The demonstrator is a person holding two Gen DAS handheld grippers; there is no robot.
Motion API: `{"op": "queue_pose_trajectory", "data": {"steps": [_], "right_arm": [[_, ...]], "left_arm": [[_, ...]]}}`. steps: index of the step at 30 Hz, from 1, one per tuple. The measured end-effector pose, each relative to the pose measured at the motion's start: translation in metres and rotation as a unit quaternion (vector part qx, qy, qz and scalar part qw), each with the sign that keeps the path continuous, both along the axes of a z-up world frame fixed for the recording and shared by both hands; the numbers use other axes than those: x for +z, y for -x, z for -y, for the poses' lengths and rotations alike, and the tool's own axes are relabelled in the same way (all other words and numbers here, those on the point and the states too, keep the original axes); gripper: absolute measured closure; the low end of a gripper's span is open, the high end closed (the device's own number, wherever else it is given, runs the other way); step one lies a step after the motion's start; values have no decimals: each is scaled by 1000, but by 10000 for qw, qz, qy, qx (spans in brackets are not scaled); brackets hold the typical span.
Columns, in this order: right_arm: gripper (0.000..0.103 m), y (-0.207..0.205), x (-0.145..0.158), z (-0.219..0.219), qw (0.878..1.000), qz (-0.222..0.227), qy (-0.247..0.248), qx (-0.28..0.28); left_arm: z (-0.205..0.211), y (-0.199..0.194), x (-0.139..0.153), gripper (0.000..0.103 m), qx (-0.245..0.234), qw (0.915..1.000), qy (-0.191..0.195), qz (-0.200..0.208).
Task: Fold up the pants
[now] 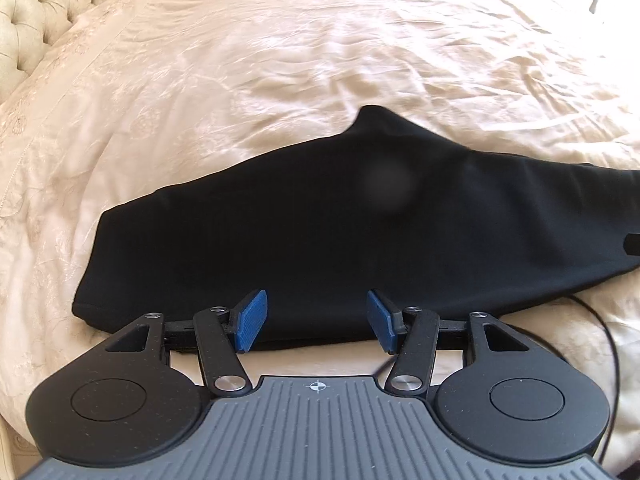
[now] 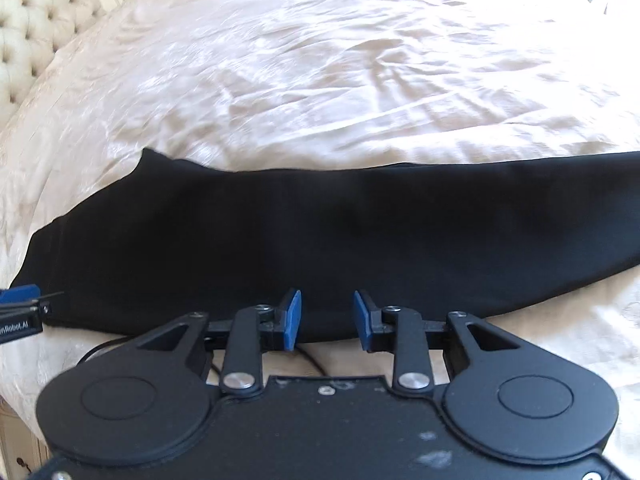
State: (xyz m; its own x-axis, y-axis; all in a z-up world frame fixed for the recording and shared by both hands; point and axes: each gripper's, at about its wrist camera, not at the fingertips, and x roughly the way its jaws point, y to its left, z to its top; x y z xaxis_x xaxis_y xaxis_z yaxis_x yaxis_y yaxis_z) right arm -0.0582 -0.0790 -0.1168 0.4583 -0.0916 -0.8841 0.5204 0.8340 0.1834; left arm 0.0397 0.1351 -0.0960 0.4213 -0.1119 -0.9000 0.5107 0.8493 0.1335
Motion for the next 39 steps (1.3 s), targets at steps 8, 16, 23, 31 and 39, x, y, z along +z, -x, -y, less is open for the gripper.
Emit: {"op": "queue_pose_trajectory", "data": {"steps": [8, 16, 23, 31, 39], "right_arm": [[66, 87, 22, 107, 9963, 56, 473, -721], [64, 149, 12, 222, 9876, -4, 812, -1342], [63, 160, -3, 273, 9907, 47, 652, -1194], [63, 148, -18, 284, 9976, 177, 356, -558], [99, 150, -21, 287, 9993, 25, 170, -321]], "left_arm": [[107, 55, -2, 49, -540, 9983, 198, -111], [174, 77, -4, 49, -1001, 9946, 270, -59], [196, 90, 0, 49, -821, 9958, 274, -310], [193, 95, 0, 49, -679, 9971, 56, -352], [202, 90, -2, 49, -655, 9969, 45, -438]]}}
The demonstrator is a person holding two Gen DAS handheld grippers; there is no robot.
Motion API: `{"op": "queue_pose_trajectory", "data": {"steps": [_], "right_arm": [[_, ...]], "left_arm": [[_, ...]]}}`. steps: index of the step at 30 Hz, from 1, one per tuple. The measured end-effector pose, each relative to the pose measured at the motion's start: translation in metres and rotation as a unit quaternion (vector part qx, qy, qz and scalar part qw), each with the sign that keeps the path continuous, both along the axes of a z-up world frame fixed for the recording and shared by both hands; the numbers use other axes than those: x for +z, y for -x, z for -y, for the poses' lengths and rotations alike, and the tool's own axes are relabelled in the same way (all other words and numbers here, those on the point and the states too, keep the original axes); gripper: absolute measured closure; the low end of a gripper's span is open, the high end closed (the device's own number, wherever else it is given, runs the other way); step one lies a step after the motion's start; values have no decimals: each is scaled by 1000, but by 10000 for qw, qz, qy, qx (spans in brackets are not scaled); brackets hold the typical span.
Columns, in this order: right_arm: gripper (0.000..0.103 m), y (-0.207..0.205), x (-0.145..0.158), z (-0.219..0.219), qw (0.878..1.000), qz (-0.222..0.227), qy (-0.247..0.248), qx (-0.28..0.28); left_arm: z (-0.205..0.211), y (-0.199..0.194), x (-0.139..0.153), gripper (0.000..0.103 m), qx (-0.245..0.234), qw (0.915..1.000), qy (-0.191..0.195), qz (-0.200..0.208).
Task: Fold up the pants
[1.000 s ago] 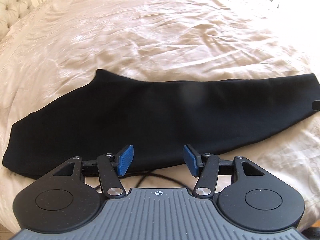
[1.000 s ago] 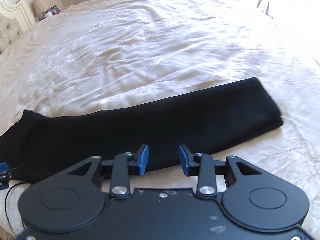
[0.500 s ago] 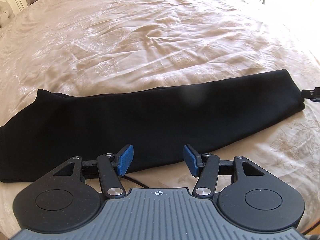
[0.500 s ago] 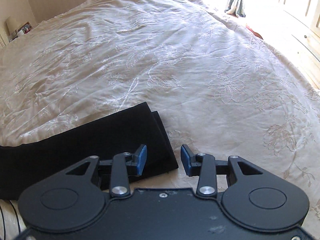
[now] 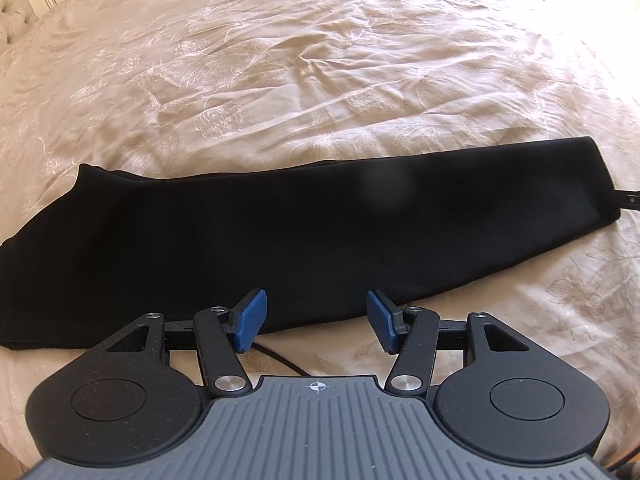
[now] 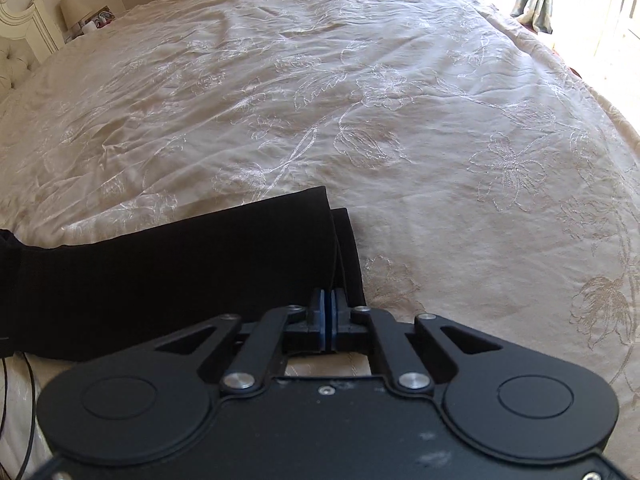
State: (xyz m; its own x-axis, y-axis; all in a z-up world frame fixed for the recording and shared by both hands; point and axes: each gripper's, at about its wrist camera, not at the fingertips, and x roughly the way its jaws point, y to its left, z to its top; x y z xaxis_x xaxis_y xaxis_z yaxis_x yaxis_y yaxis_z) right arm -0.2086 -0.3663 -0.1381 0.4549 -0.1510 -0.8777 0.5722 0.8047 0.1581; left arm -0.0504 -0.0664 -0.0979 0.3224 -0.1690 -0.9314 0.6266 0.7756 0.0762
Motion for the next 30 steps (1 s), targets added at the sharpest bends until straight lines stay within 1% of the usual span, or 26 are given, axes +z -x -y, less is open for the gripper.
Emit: {"op": "queue_pose_trajectory", "data": {"steps": [2, 5, 7, 10, 11, 13, 17, 20, 22, 24, 26, 28, 30], "right_arm": [[99, 5, 2, -1, 10000, -22, -47, -44], [99, 11, -1, 0, 9998, -100, -128, -137], [98, 12, -4, 1, 9996, -77, -189, -174], [88, 14, 0, 5, 9993, 80, -211, -314], [77, 15, 3, 8, 9987, 193, -291, -369], [65, 15, 6, 16, 9971, 380, -459, -475], [64, 10, 0, 31, 9961, 359, -622, -505], [62, 5, -8, 41, 9956, 307, -775, -430], [61, 3, -16, 49, 9940, 255, -1005, -352], [60, 0, -23, 54, 9927, 177, -1157, -278], [59, -3, -29, 57, 9918, 127, -1262, -170], [57, -5, -35, 61, 9906, 105, -1359, -89], [55, -8, -42, 65, 9883, 122, -1518, -27]], "left_arm": [[7, -1, 0, 49, -81, 10000, 13, -8], [22, -3, 0, 49, -234, 9997, 53, -23], [35, -5, 1, 49, -350, 9994, 82, -17], [55, -6, 3, 49, -536, 9985, 137, 30], [62, -6, 3, 49, -598, 9981, 161, 56], [77, -6, 1, 49, -714, 9973, 171, 84], [103, -4, -10, 49, -962, 9953, 61, 116], [117, -5, -25, 49, -1082, 9938, -177, 162], [123, -9, -37, 49, -1048, 9938, -362, 79], [126, -17, -50, 49, -933, 9942, -507, -156], [125, -25, -59, 48, -750, 9953, -494, -369], [124, -31, -62, 41, -587, 9960, -477, -476], [123, -36, -65, 38, -516, 9961, -466, -552]]}}
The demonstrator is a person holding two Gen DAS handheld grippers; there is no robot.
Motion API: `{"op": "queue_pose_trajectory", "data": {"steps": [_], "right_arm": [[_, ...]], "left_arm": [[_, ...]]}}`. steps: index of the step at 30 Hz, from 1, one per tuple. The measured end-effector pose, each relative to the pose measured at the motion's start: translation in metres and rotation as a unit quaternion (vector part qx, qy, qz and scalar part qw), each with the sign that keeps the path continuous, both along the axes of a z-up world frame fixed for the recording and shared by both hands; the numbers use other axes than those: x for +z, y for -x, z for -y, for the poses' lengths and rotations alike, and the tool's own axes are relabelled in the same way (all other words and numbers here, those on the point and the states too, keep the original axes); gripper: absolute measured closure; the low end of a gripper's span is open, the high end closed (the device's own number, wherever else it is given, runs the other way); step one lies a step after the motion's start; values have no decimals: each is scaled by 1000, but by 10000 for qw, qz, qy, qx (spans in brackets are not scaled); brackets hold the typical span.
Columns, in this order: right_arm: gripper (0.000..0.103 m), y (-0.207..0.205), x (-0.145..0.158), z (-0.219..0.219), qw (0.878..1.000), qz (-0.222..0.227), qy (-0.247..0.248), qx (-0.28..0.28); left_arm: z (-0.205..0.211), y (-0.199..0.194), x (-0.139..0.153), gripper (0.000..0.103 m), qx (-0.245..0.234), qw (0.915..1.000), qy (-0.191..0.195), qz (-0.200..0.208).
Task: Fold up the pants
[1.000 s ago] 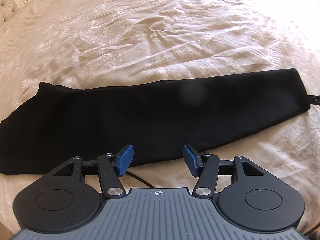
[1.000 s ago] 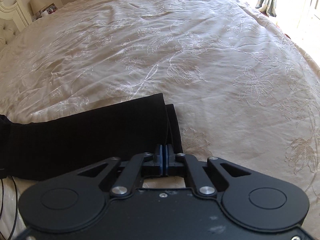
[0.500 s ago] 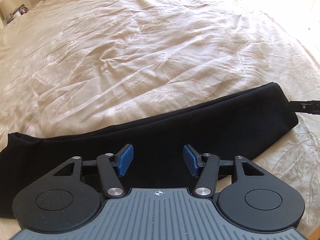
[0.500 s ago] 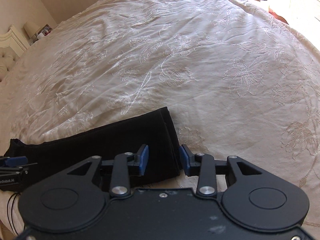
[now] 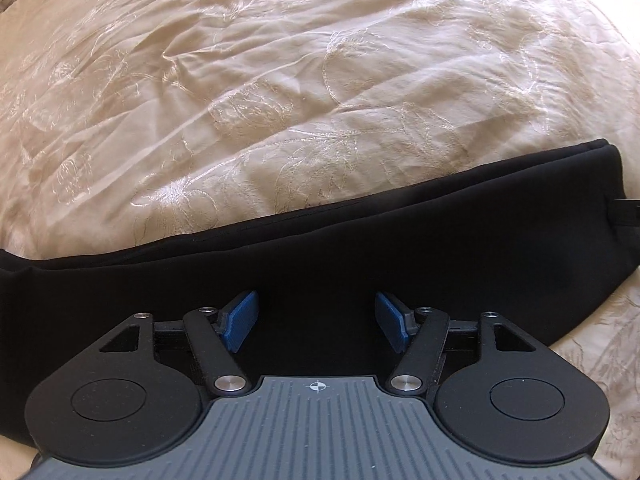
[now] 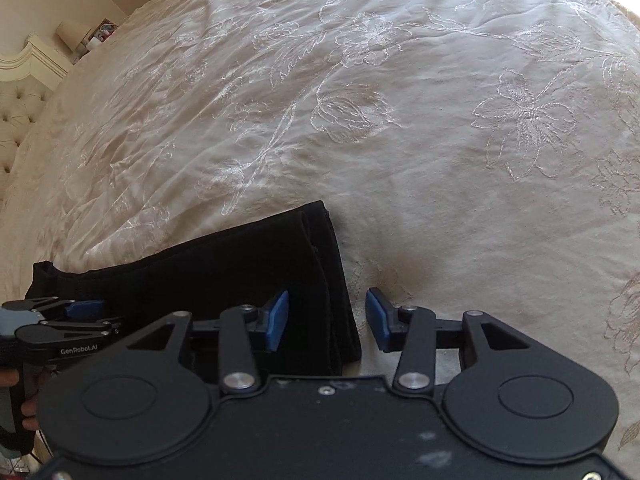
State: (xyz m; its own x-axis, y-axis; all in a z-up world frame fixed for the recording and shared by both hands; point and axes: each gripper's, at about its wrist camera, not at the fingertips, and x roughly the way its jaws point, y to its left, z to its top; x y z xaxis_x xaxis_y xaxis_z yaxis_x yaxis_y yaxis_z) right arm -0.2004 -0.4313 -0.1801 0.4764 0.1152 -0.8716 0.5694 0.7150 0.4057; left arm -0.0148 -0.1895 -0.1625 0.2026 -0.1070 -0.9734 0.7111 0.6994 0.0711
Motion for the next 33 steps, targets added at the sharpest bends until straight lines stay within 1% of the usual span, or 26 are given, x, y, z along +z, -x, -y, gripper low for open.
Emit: {"op": "queue_pose_trajectory", "data": {"steps": [1, 5, 9, 11, 13, 14, 15, 16, 17, 18, 19, 21, 23, 26, 29, 31, 33], "right_arm": [[53, -1, -3, 2, 10000, 26, -90, 19], [50, -4, -20, 13, 9984, 167, -547, 26], [49, -2, -33, 28, 9942, 415, -994, -9], [49, -2, -34, 32, 9929, 464, -1098, 57], [49, -3, -33, 32, 9929, 461, -1081, 184], [53, -4, -31, 30, 9939, 415, -989, 261], [54, -4, -28, 28, 9945, 383, -926, 296], [63, -4, -25, 26, 9949, 348, -899, 289], [79, -4, -22, 25, 9951, 335, -900, 235], [90, -3, -19, 24, 9944, 388, -975, 123], [93, -1, -15, 24, 9940, 441, -1002, -4], [94, 2, -1, 18, 9945, 495, -912, -162], [94, 6, 11, 14, 9937, 634, -879, -284], [94, 11, 31, 7, 9915, 812, -905, -472], [94, 11, 47, -1, 9894, 968, -937, -537], [94, 7, 58, -10, 9904, 992, -822, -499], [94, 1, 68, -17, 9917, 990, -683, -457]], "left_arm": [[-1, -1, -1, 37, 11, 10000, -1, -24], [-2, -3, -6, 32, -32, 10000, -51, -49], [-2, -4, -10, 29, -23, 10000, -69, -60], [-4, -4, -12, 27, -2, 10000, -58, -58], [-4, -3, -14, 27, -7, 10000, -51, -54], [-5, -3, -15, 27, -10, 10000, -47, -59], [-7, -4, -14, 27, -14, 10000, -40, -62], [-8, -4, -13, 27, -19, 10000, -22, -64], [-9, -4, -11, 27, -34, 10000, 2, -65], [-10, -3, -6, 28, -46, 10000, 42, -27], [-11, -2, -1, 28, -62, 9999, 89, 66], [-12, -3, 8, 28, -129, 9992, 176, 333], [-11, -8, 9, 28, -153, 9987, 172, 457], [-5, -22, -2, 28, -186, 9989, 73, 429], [1, -29, -18, 25, -371, 9987, -35, 359], [5, -33, -13, 26, -407, 9986, -12, 333], [0, -34, 0, 28, -319, 9983, 145, 469]]}}
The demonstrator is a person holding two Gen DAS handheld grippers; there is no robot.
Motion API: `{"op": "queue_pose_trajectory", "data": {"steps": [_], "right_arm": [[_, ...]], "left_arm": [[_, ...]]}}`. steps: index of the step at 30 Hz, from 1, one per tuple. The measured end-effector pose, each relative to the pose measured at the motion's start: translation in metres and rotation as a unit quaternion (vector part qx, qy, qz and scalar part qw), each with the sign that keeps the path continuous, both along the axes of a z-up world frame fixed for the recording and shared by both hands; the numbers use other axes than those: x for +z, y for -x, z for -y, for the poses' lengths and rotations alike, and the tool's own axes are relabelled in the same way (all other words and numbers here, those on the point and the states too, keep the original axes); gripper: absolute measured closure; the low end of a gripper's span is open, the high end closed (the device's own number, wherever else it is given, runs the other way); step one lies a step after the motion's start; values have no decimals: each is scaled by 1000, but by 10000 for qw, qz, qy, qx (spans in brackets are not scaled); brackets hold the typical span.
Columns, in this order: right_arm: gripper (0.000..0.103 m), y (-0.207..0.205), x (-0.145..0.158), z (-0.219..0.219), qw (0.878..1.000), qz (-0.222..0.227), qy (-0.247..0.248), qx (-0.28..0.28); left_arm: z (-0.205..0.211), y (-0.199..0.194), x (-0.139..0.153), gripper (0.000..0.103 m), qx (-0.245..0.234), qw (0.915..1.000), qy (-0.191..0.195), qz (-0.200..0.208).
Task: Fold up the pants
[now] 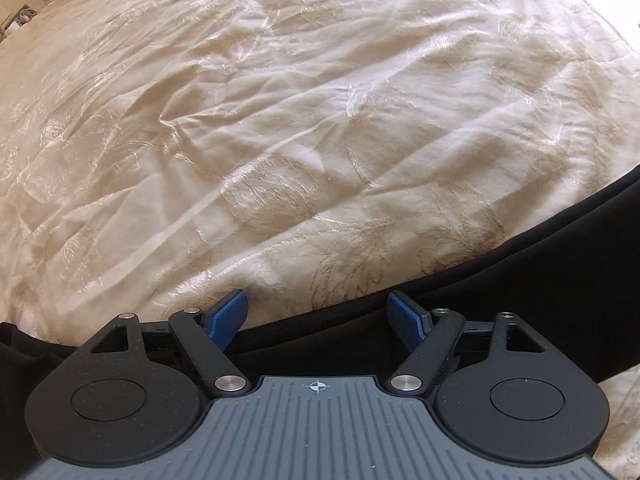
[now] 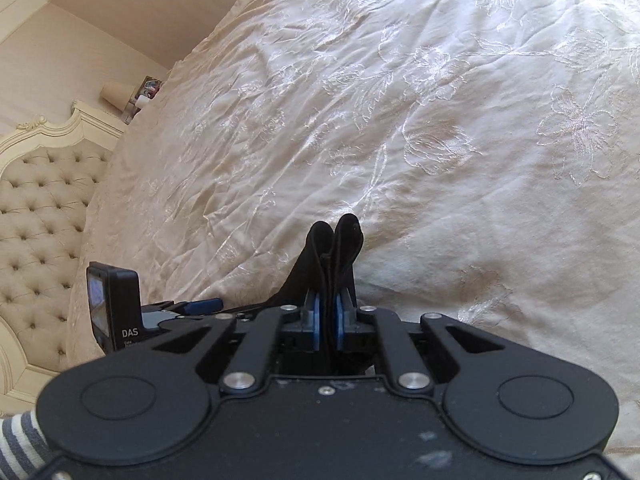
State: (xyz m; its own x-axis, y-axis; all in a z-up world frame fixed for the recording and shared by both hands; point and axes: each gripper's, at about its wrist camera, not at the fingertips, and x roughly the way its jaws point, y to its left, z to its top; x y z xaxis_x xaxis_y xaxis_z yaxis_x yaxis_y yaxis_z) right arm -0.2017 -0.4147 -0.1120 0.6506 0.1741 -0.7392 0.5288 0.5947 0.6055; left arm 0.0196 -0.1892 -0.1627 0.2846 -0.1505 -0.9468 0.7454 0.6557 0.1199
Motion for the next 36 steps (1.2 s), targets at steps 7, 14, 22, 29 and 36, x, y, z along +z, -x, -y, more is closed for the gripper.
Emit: {"op": "queue_pose_trajectory", "data": {"steps": [7, 14, 22, 29, 36], "right_arm": [[94, -13, 32, -29, 9995, -58, 308, -99], [94, -34, 68, -78, 9976, -6, 674, -124], [93, -81, 87, -181, 9955, 149, 924, 156], [93, -139, 47, -273, 9931, 41, 1019, 585], [93, -182, -10, -331, 9879, -467, 1263, 768]], "left_arm": [[-40, 39, 40, 28, -353, 9966, 729, 155], [-37, 50, -12, 34, -1160, 9929, 157, -227], [-120, -10, 38, 35, 117, 9959, 871, -203], [-213, -66, 51, 35, 845, 9933, 787, -45], [-264, -85, 48, 35, 924, 9935, 657, -114]]}}
